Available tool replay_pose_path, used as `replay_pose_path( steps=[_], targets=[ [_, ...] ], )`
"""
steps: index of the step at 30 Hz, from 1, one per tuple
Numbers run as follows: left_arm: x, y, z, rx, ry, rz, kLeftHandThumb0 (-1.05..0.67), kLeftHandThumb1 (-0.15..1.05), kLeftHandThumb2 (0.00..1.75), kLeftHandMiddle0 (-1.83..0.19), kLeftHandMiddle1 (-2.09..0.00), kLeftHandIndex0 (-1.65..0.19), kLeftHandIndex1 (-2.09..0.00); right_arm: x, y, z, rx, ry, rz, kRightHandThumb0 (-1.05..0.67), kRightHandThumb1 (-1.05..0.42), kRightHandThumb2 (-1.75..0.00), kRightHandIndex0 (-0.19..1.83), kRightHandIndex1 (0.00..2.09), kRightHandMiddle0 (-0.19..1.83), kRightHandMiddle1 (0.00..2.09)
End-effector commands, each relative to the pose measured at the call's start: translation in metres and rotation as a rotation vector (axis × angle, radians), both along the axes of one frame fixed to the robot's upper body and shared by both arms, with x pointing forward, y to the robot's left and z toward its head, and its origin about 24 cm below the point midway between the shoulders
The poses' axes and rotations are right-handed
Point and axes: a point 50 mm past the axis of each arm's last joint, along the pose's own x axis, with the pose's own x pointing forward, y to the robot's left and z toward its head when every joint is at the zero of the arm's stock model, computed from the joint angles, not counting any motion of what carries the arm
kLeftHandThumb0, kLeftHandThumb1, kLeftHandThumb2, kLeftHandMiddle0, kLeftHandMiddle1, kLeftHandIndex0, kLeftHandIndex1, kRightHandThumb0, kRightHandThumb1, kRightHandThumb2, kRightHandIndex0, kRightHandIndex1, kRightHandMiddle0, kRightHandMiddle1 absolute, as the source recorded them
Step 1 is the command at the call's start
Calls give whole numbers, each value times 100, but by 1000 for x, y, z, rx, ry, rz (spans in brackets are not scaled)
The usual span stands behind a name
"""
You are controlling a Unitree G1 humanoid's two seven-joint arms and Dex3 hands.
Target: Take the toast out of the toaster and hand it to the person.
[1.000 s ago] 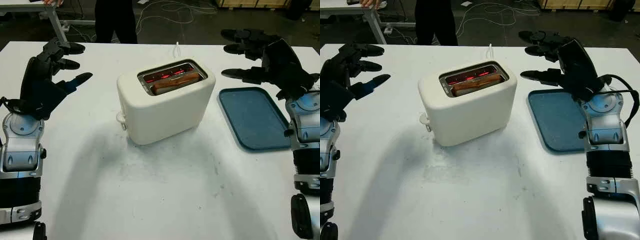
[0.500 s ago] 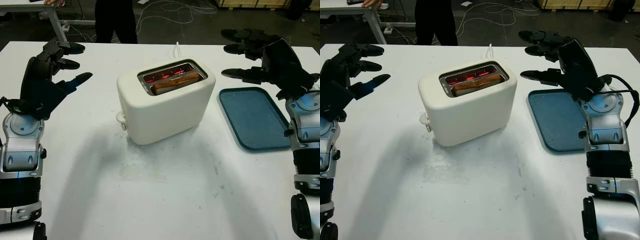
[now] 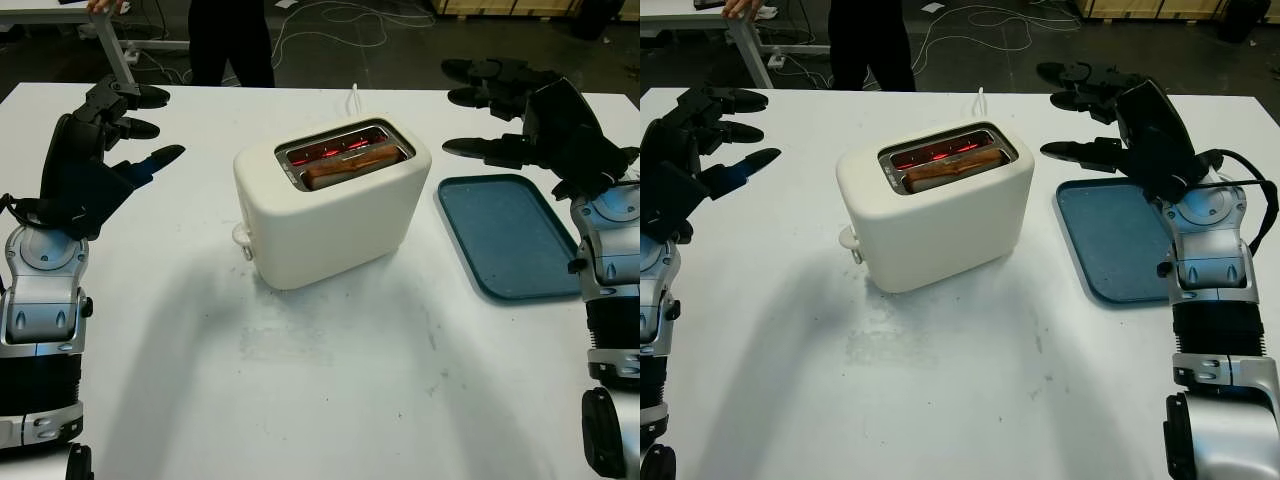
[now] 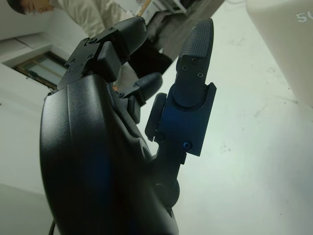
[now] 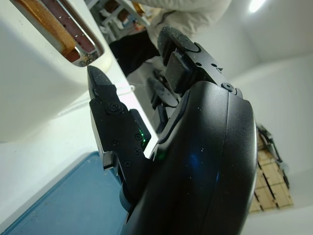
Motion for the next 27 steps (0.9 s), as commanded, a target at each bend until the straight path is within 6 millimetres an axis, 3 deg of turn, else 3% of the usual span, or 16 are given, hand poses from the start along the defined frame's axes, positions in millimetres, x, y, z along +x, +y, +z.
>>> replay_pose_path(
  steps=[1, 27],
  targets=[
    [-1, -2, 0, -10, -2, -1, -53, 92, 2, -22, -111, -25, -89, -1, 0, 1, -9, -9, -7, -8, -76, 0, 34, 49, 57, 0],
    [-1, 0, -2, -6, -3, -4, -53, 92, 1, -22, -111, -25, -89, -1, 0, 0, -3, -5, -6, -8, -76, 0, 33, 50, 57, 0]
  ],
)
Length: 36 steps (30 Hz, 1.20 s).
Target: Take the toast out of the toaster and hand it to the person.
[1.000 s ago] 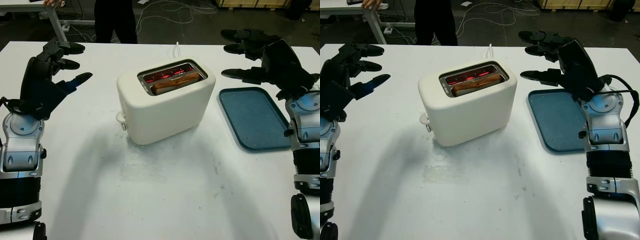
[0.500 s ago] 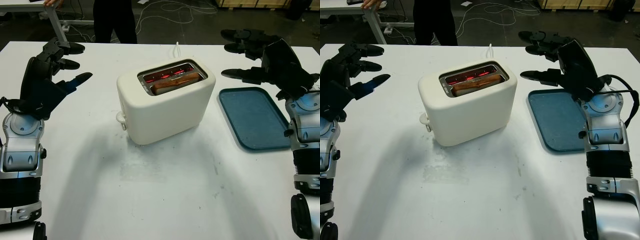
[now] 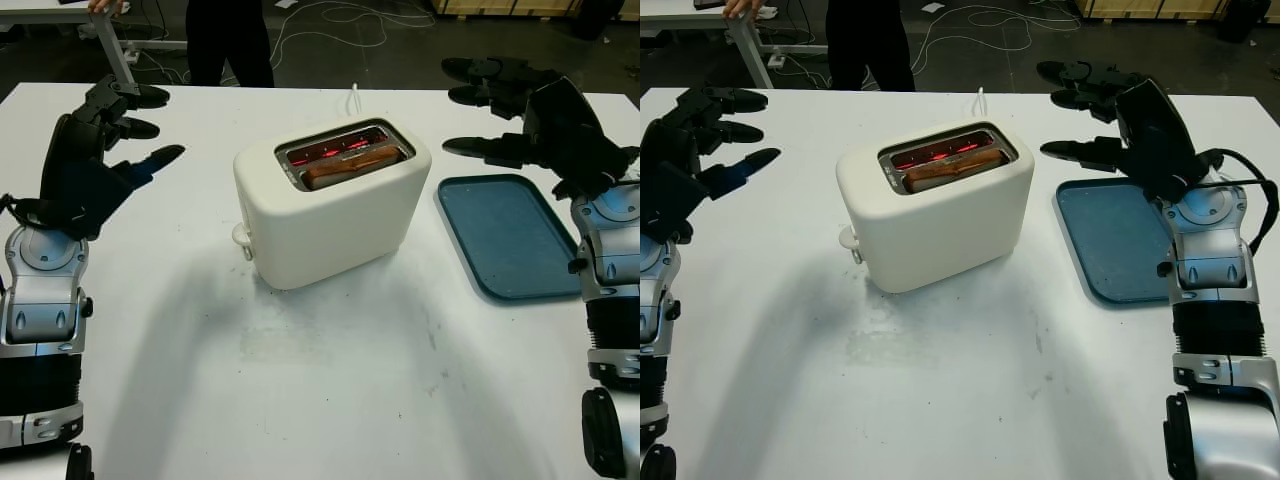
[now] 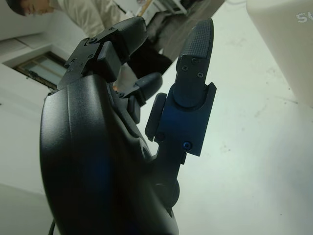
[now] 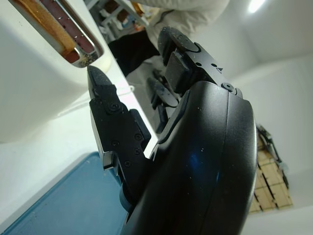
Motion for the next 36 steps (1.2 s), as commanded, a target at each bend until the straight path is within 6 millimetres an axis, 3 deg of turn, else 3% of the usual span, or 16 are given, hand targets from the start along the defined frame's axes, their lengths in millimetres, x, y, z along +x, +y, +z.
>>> replay_pose_path(
  steps=[1, 36],
  targets=[
    [-1, -1, -1, -4, 0, -3, -53, 92, 1, -22, -111, -25, -89, -1, -1, -1, -5, -2, -7, -8, -76, 0, 33, 50, 57, 0],
    [-3, 0, -4, 14, -9, 8, -58, 92, 5, -23, -109, -25, -87, 1, 0, -2, 5, -12, 1, -9, -76, 0, 31, 54, 56, 2]
  ],
)
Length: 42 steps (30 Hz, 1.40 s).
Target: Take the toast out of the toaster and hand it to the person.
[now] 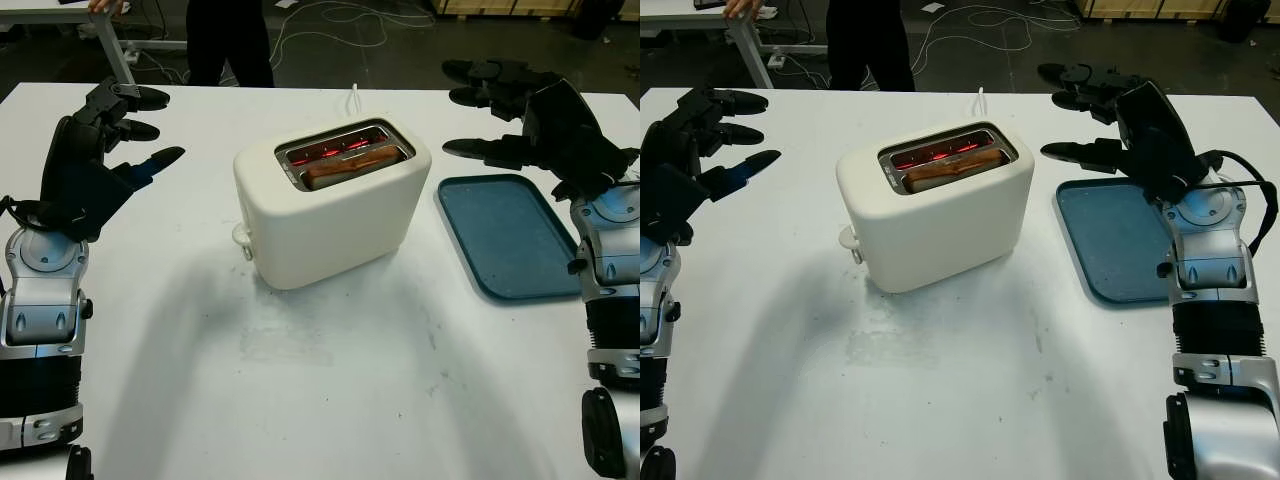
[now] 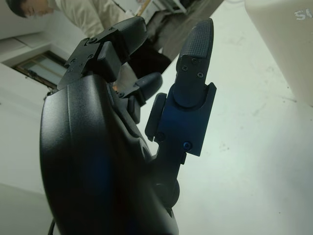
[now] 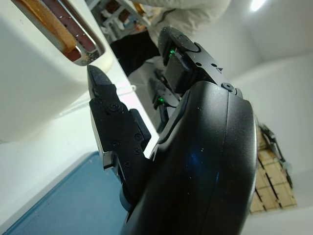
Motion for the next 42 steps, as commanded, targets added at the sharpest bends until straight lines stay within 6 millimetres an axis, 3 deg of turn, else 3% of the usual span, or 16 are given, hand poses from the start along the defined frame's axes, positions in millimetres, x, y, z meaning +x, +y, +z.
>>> replay_pose_path(
  steps=[1, 18, 22, 30, 35, 38, 41, 42],
  targets=[
    [-2, 1, -2, 5, -5, 4, -58, 92, 5, -23, -109, -25, -87, -1, 1, 1, -5, -22, -1, -9, -76, 0, 32, 55, 57, 2],
    [-1, -1, 0, 15, 2, 1, -54, 92, 3, -23, -109, -26, -86, 0, 0, 1, 10, -9, 3, -12, -77, 0, 29, 55, 55, 1],
    [-2, -2, 1, 3, 9, 5, -53, 92, 3, -23, -108, -26, -86, 1, 2, 9, 18, -31, 8, -3, -76, 0, 30, 55, 57, 2],
    [-1, -3, 0, 10, 3, 1, -54, 92, 4, -23, -109, -26, -86, 6, 16, 58, -26, -197, 44, -5, -67, -1, 36, 63, 62, 5],
    [0, -3, 0, 6, 1, -2, -51, 91, 3, -23, -110, -27, -88, 5, 40, 93, -44, -263, 106, -7, -59, -1, 17, 107, 64, 12],
    [0, -2, 1, 6, -2, -4, -52, 91, 3, -23, -111, -27, -88, 4, 56, 102, -62, -315, 171, -18, -53, -1, 14, 129, 66, 27],
    [-1, -1, 0, 4, 6, 4, -54, 92, 3, -22, -111, -26, -88, 0, 69, 102, -96, -341, 237, -28, -51, -2, 15, 136, 37, 86],
    [-1, -1, 0, 4, 6, 5, -54, 92, 3, -22, -111, -25, -88, -1, 72, 101, -113, -341, 253, -31, -51, -3, 15, 136, 33, 95]
  ],
)
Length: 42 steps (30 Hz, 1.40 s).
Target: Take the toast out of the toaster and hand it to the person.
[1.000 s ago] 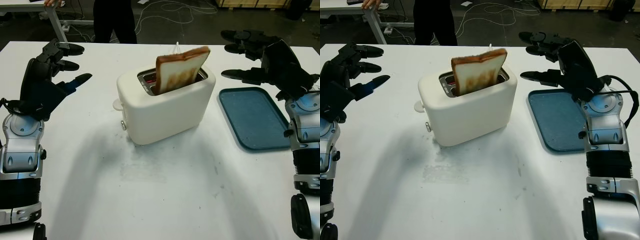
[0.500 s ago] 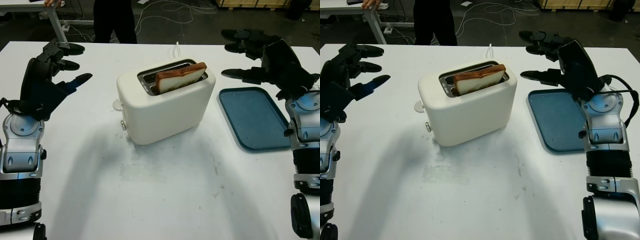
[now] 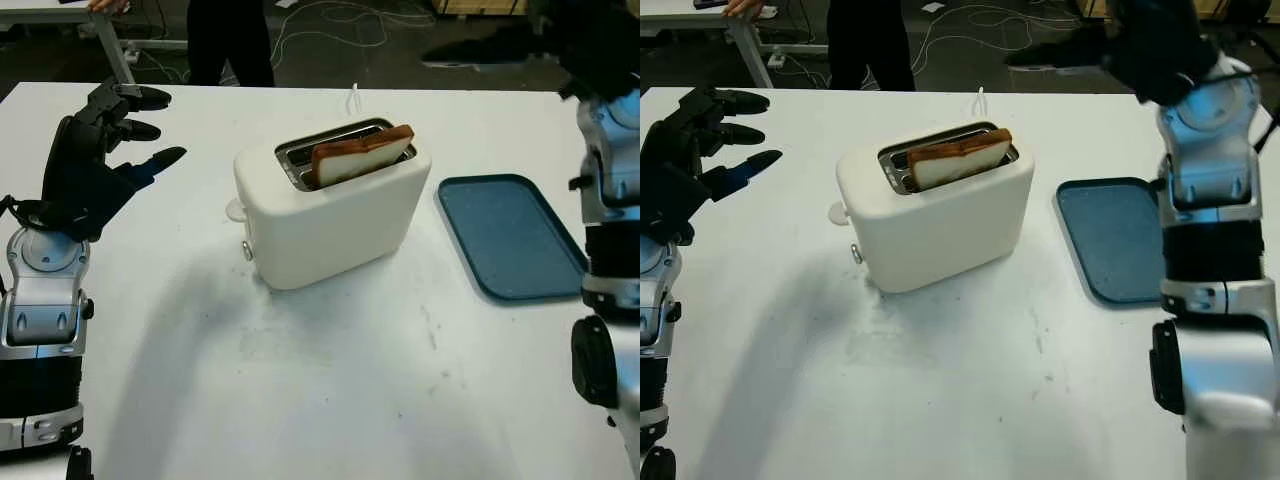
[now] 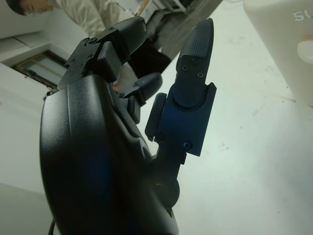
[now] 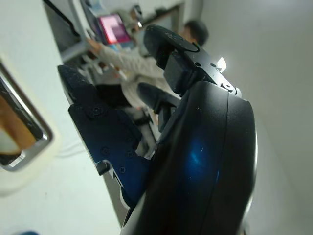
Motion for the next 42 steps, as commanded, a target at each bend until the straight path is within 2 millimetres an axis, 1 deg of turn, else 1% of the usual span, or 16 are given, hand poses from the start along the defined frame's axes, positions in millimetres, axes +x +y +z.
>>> replay_pose_path(
  steps=[1, 3, 6, 8, 11, 13, 17, 22, 26, 29, 31, 33, 38, 42],
  targets=[
    [-1, 1, 0, 4, -5, 5, -55, 92, 3, -22, -111, -26, -88, -5, 11, 3, -41, -33, 47, -37, -51, -3, 14, 134, 29, 100],
    [-1, 2, -1, 0, -6, 5, -55, 91, 3, -22, -111, -26, -88, -6, 17, -1, -112, -42, 58, -42, -52, -3, 13, 130, 25, 102],
    [-1, 2, -1, -5, -7, 5, -56, 91, 2, -22, -111, -26, -88, -7, 25, -10, -221, -57, 61, -58, -56, -2, 19, 115, 29, 89],
    [-1, 1, -1, -10, -6, 2, -56, 92, 2, -22, -111, -26, -88, -7, 31, -15, -270, -51, 71, -57, -57, -1, 20, 111, 30, 82],
    [-1, 0, -1, -6, -8, 1, -55, 92, 2, -22, -111, -26, -88, -5, 38, -23, -323, -70, 61, -64, -55, 0, 27, 108, 38, 78],
    [-1, 0, -1, 1, -11, 2, -56, 92, 2, -22, -110, -26, -88, -4, 41, -29, -342, -57, 75, -65, -55, -1, 28, 107, 39, 76],
    [-1, 1, -2, 3, -10, 6, -57, 92, 2, -22, -110, -25, -88, -3, 40, -36, -363, -39, 93, -65, -59, -1, 29, 102, 40, 71],
    [-1, 2, -2, 2, -6, 6, -57, 92, 3, -23, -109, -25, -87, -1, 38, -39, -361, -29, 96, -65, -62, -1, 30, 99, 40, 67],
    [-1, 1, -2, -9, -2, 3, -57, 92, 2, -22, -109, -25, -87, 0, 36, -44, -375, 3, 90, -61, -64, -1, 29, 95, 39, 63],
    [-1, 0, -2, -2, -4, 1, -56, 92, 2, -23, -109, -25, -87, 4, 36, -53, -383, 47, 66, -57, -65, 0, 33, 85, 43, 52],
    [-1, 0, -3, 8, -4, 1, -56, 92, 3, -23, -110, -25, -88, 6, 37, -59, -391, 61, 50, -52, -65, 0, 36, 79, 48, 45],
    [-1, 1, -4, 0, 3, 3, -54, 92, 3, -22, -109, -25, -88, 9, 38, -67, -399, 82, 35, -43, -65, 0, 37, 75, 50, 40],
    [-1, 1, -5, 3, 4, 6, -56, 92, 4, -23, -109, -25, -88, 17, 39, -85, -415, 140, -3, -32, -67, 0, 39, 71, 52, 35],
    [-1, 1, -5, 0, 4, 8, -55, 92, 3, -22, -109, -25, -87, 20, 39, -93, -417, 145, -12, -28, -67, -1, 44, 73, 56, 34]
  ],
)
